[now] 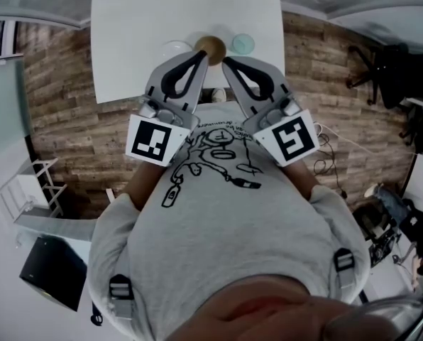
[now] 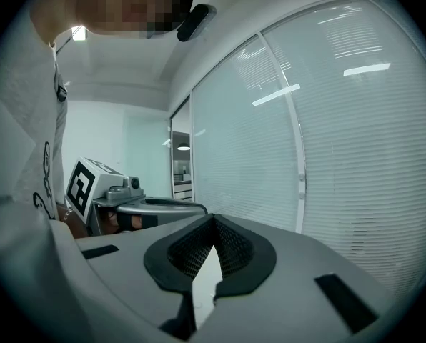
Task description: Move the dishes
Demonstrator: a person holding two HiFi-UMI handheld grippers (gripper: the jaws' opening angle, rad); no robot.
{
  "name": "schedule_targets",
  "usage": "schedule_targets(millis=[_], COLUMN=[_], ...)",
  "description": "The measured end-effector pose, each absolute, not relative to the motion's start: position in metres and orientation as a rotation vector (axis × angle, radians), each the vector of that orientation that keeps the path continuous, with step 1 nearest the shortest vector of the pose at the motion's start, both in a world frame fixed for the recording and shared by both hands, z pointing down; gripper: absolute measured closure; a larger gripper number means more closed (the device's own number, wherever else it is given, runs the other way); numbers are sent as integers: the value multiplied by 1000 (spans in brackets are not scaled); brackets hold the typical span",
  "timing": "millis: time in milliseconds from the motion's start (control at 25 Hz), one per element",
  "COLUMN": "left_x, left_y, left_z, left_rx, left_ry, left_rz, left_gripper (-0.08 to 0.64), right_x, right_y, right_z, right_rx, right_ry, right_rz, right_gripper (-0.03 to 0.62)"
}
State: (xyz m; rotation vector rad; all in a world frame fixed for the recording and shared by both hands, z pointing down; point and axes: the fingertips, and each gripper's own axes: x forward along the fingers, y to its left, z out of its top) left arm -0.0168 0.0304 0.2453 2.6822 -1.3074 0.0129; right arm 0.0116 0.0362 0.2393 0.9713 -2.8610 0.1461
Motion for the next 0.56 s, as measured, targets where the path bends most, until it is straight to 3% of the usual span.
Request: schedule_targets(millis=[560], left_x=[-5], left_y=[34], left_z=[246], left_rx=[2676], left_ry=[-1302], left_rz=[18], left_gripper=[557], right_x=[26], right_y=[38], right_z=[238], right_rx=[986], right_ry=[-2866], right_rz=[144], right_gripper=[558])
